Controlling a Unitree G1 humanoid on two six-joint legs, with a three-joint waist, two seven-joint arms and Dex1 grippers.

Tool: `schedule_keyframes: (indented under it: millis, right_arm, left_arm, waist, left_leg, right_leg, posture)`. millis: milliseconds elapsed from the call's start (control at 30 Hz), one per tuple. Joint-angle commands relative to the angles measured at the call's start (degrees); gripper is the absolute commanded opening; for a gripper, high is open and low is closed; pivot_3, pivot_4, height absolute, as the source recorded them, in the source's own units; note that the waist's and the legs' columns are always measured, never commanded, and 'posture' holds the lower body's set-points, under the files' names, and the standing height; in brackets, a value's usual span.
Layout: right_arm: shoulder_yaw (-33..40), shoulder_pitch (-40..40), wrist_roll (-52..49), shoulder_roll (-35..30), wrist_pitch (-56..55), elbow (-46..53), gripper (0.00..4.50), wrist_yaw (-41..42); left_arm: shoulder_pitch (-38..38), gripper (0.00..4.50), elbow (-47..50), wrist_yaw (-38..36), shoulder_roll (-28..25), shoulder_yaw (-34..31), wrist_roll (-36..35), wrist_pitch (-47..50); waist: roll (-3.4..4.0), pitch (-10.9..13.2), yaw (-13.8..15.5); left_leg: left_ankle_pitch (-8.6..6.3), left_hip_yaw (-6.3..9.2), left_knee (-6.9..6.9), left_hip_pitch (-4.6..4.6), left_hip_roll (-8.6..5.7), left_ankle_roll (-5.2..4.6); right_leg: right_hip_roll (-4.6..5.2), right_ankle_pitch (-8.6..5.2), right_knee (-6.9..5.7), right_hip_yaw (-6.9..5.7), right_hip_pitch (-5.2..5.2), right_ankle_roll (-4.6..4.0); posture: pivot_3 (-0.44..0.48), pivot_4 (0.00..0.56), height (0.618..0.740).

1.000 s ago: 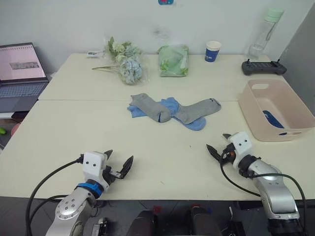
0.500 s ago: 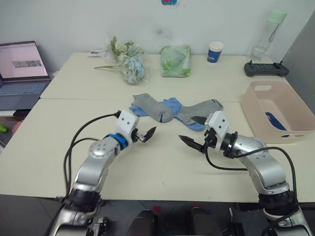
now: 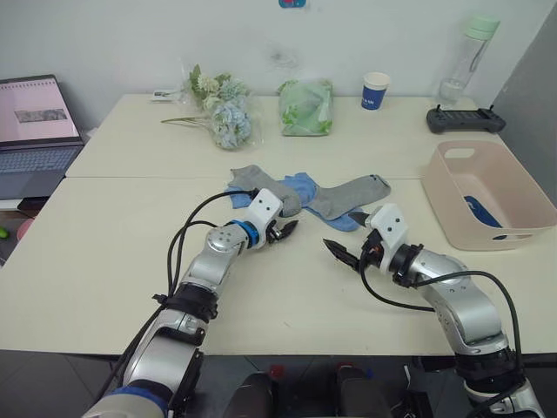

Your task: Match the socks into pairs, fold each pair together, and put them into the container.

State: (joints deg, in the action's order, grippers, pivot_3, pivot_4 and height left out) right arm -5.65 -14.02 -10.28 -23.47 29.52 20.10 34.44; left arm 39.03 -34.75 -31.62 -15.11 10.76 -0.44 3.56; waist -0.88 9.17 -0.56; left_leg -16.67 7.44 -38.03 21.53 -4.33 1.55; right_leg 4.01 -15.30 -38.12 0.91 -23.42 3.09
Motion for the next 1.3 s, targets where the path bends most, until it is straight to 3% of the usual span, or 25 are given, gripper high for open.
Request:
schedule_keyframes:
  millis: [33, 200, 233, 400, 633, 700, 800, 933, 1133, 1267, 1300]
  right_arm:
    - [1.5, -0.5, -0.9, -0.5, 0.0, 2.7, 4.50, -0.7]
    - [1.1, -0.8, -1.3, -0.7, -0.3, 2.3, 4.50, -0.4]
    - [1.2, -0.8, -1.3, -0.9, -0.4, 2.0, 4.50, -0.2]
    - [2.9, -1.2, -3.2, -1.4, 0.4, 1.6, 4.50, 0.3]
    - [4.4, 0.0, -5.1, -5.7, -0.4, 0.5, 4.50, 4.3]
    - [4.8, 0.2, -5.1, -7.2, -1.1, -0.7, 4.50, 5.3]
    - [5.4, 0.0, -5.2, -9.4, -2.4, -2.9, 4.50, 7.2]
    - [5.7, 1.1, -7.2, -11.4, -1.1, -2.1, 4.50, 10.4]
    - [3.4, 4.3, -9.7, -16.0, 1.3, 1.5, 4.50, 16.4]
    - [-0.8, 5.4, -8.3, -18.2, -1.7, 3.3, 4.50, 20.4]
    - [-2.2, 5.6, -7.0, -18.7, -3.6, 3.1, 4.50, 21.5]
  left_arm:
    - [2.1, 1.75, -2.4, 1.2, 0.4, -2.2, -0.1, -2.0]
    - [0.0, 0.16, 2.2, 0.2, 1.6, -4.8, -3.3, -0.4]
    - [-1.6, 0.04, 5.2, -0.3, 1.5, -5.0, -3.8, 0.5]
    - [-11.3, 0.04, 24.6, -3.0, -1.4, -5.2, -6.2, 7.5]
    - [-26.6, 0.04, 58.2, -14.6, -13.0, -1.8, -19.5, 29.2]
    - [-27.9, 0.04, 62.3, -15.9, -15.0, 0.7, -21.2, 33.0]
    - [-27.8, 0.04, 61.3, -16.1, -13.3, 5.0, -22.7, 37.0]
    - [-26.6, 1.00, 61.5, -16.1, -13.0, 3.8, -25.8, 40.7]
    - [-25.2, 2.85, 59.3, -16.3, -16.0, -6.2, -31.3, 42.2]
    - [-21.4, 4.14, 48.4, -12.0, -17.4, -8.2, -22.7, 33.3]
    - [-21.1, 4.14, 45.7, -10.9, -17.6, -8.4, -20.6, 31.1]
  waist:
    - [0.00, 0.0, 0.0]
    - [0.00, 0.0, -0.1]
    - [0.00, 0.0, -0.2]
    - [0.00, 0.0, -0.9]
    - [0.04, 0.0, -1.1]
    - [0.04, 0.0, -1.0]
    - [0.04, 0.0, -0.6]
    - [0.03, 0.0, -0.8]
    - [0.04, 0.0, -1.1]
    - [0.03, 0.0, -0.8]
    - [0.03, 0.0, -0.8]
  left_leg:
    - [0.00, -0.01, 0.00, 0.00, 0.00, 0.00]
    - [0.00, 0.02, 0.00, 0.07, 0.00, 0.00]
    - [0.00, 0.02, -0.01, 0.10, 0.00, 0.00]
    - [0.00, 0.04, -0.01, 0.18, 0.03, 0.00]
    - [-0.01, 0.06, 0.03, 0.19, 0.09, -0.01]
    - [-0.01, 0.06, 0.01, 0.16, 0.08, -0.02]
    - [-0.02, 0.06, -0.01, 0.05, 0.01, -0.05]
    - [-0.03, 0.05, 0.01, 0.01, 0.07, -0.07]
    - [-0.03, 0.04, 0.04, -0.04, 0.16, -0.07]
    - [-0.03, 0.05, 0.02, -0.10, 0.09, -0.07]
    - [-0.03, 0.05, 0.02, -0.08, 0.09, -0.06]
  right_leg:
    - [0.00, 0.00, 0.00, 0.01, 0.00, 0.00]
    - [0.00, 0.00, 0.00, -0.02, -0.05, 0.00]
    - [0.00, 0.00, 0.00, -0.01, -0.08, 0.00]
    - [0.09, 0.00, 0.00, 0.01, -0.17, 0.00]
    - [0.11, 0.00, 0.00, 0.07, -0.16, 0.00]
    - [0.09, 0.00, 0.01, 0.05, -0.08, 0.00]
    - [0.00, -0.01, 0.07, -0.02, 0.11, 0.01]
    - [-0.01, -0.02, 0.08, -0.01, 0.14, 0.03]
    - [0.04, -0.02, 0.07, 0.01, 0.14, 0.03]
    - [0.02, -0.02, 0.08, -0.04, 0.22, 0.03]
    - [0.02, -0.02, 0.10, -0.04, 0.22, 0.03]
  posture:
    - [0.000, 0.150, 0.740]
    - [0.000, 0.150, 0.740]
    - [0.000, 0.150, 0.740]
    - [0.000, 0.150, 0.740]
    - [0.000, 0.150, 0.740]
    - [0.000, 0.150, 0.740]
    - [0.000, 0.150, 0.740]
    - [0.000, 0.150, 0.740]
    - [0.000, 0.150, 0.740]
    - [0.000, 0.150, 0.740]
    - [0.000, 0.150, 0.740]
